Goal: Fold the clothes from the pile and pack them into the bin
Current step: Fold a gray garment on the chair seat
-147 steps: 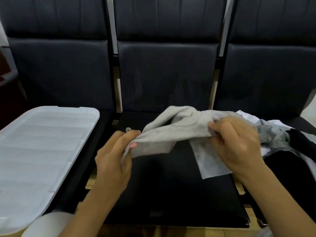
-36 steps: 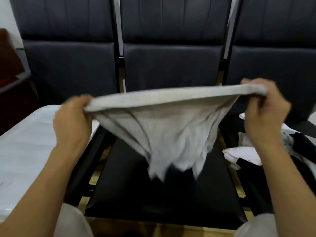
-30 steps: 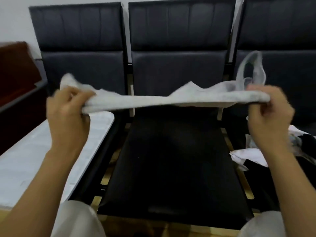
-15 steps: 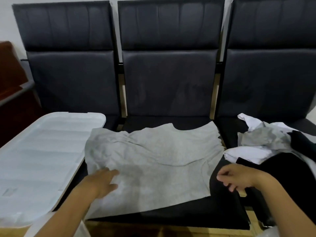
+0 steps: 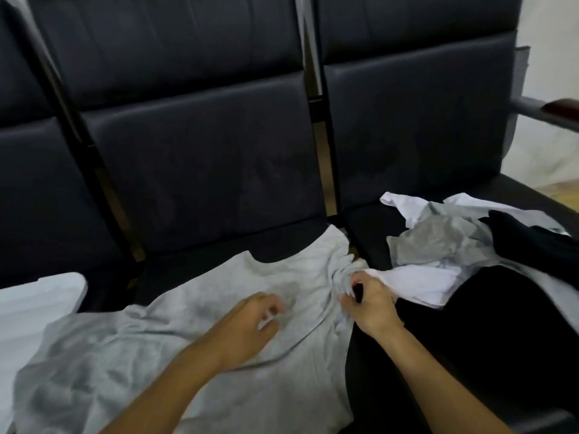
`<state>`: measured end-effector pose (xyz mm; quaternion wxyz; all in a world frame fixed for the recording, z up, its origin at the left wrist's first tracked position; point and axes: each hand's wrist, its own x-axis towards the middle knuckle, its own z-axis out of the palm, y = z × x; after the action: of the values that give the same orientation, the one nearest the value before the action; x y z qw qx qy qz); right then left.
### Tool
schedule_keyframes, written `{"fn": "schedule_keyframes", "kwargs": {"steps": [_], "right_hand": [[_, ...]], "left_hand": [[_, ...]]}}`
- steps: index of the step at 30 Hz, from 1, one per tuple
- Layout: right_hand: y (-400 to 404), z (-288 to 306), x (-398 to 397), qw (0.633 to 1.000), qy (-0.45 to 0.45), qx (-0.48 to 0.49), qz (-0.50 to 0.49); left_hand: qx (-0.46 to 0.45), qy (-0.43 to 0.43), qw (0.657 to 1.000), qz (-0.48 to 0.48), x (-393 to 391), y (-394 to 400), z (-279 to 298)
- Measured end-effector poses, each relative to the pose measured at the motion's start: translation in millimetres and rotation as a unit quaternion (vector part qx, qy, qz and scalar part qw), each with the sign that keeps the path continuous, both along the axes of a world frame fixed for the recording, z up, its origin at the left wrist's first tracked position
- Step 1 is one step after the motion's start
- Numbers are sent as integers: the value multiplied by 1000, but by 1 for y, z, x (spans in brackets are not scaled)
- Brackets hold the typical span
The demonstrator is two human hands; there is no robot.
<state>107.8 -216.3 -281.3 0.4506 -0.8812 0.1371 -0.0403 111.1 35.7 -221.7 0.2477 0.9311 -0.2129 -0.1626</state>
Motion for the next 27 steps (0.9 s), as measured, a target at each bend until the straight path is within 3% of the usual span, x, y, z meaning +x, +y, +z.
{"fn": "schedule_keyframes", "kwargs": {"steps": [3, 5, 6, 8, 10, 12, 14, 17, 19, 22, 24, 25, 27], "right_hand": [[-5, 8, -1, 999, -43, -4, 18], [-8, 24, -1, 985, -56, 161, -26], [-9, 35, -1, 953, -55, 293, -48], [-14, 54, -2, 838, -59, 538, -71], [-27, 65, -2, 761, -63, 636, -110], [-43, 70, -4, 743, -65, 649, -148], [-57, 65, -8, 750, -59, 633, -184], [-73, 60, -16, 795, -23, 554, -245], [-82, 57, -21, 864, 7, 432, -259], [-93, 50, -25, 959, 61, 172, -216], [-95, 48, -26, 978, 71, 49, -191], [-97, 48, -27, 979, 64, 32, -190], [-101, 54, -26, 974, 43, 133, -179]], "left_hand": [[-52, -18, 998, -3, 55, -64, -3], [-128, -13, 990, 59, 82, -108, 2], [-176, 17, 978, 108, 92, -127, 5], [-206, 75, 963, 156, 110, -156, 2], [-90, 98, 982, 133, 125, -173, -10], [78, 66, 988, 119, 132, -184, -20], [148, 31, 979, 134, 136, -192, -27], [133, 18, 974, 181, 146, -198, -32], [152, -8, 969, 192, 155, -197, -32], [178, -75, 968, 161, 164, -195, -31], [70, -15, 985, 157, 167, -194, -29], [-14, 32, 984, 173, 168, -194, -25], [-160, 123, 958, 206, 170, -195, -10]]}}
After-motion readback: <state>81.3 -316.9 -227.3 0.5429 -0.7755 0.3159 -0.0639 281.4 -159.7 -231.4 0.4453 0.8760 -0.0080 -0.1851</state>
